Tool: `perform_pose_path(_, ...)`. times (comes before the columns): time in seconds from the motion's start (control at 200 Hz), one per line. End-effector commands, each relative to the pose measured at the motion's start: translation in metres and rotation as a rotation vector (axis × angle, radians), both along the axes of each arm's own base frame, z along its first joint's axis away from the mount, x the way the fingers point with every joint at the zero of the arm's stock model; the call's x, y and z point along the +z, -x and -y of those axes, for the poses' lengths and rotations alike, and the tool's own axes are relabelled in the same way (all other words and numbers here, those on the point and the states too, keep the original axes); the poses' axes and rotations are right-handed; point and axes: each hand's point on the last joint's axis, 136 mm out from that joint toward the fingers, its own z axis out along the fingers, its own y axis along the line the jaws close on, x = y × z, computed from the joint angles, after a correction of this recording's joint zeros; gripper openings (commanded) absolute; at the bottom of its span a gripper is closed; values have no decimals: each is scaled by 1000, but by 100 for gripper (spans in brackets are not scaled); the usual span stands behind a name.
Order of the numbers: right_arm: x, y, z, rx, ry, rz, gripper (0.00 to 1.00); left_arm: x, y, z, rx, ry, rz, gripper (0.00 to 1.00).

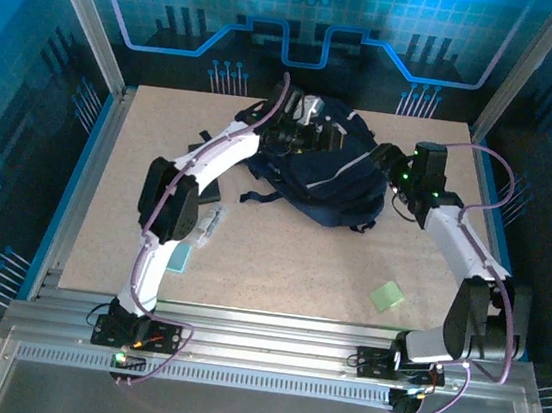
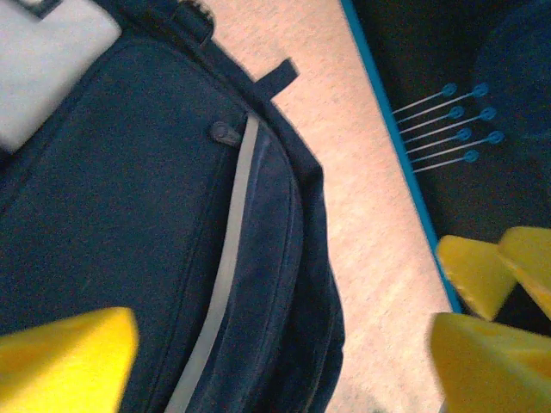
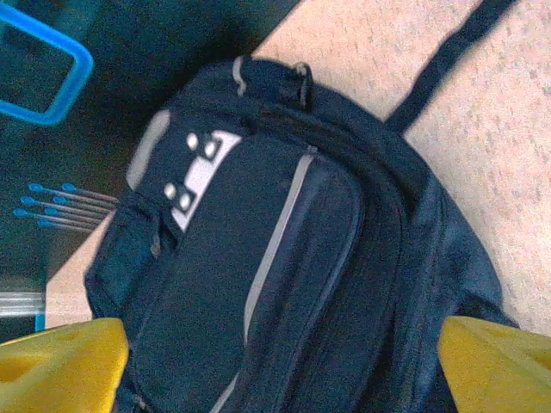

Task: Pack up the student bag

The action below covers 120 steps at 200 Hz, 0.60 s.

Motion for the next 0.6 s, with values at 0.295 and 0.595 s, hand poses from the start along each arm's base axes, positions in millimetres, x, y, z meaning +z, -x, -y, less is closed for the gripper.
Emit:
perform_pose_path(0.295,-39,63,-48,333,134,-218,100,2,32,-173,402,-399,84,99)
perform_pose_path(0.595,-49,60,-67,363,139,-207,100,-79,56,-274,605,-641,-114,99)
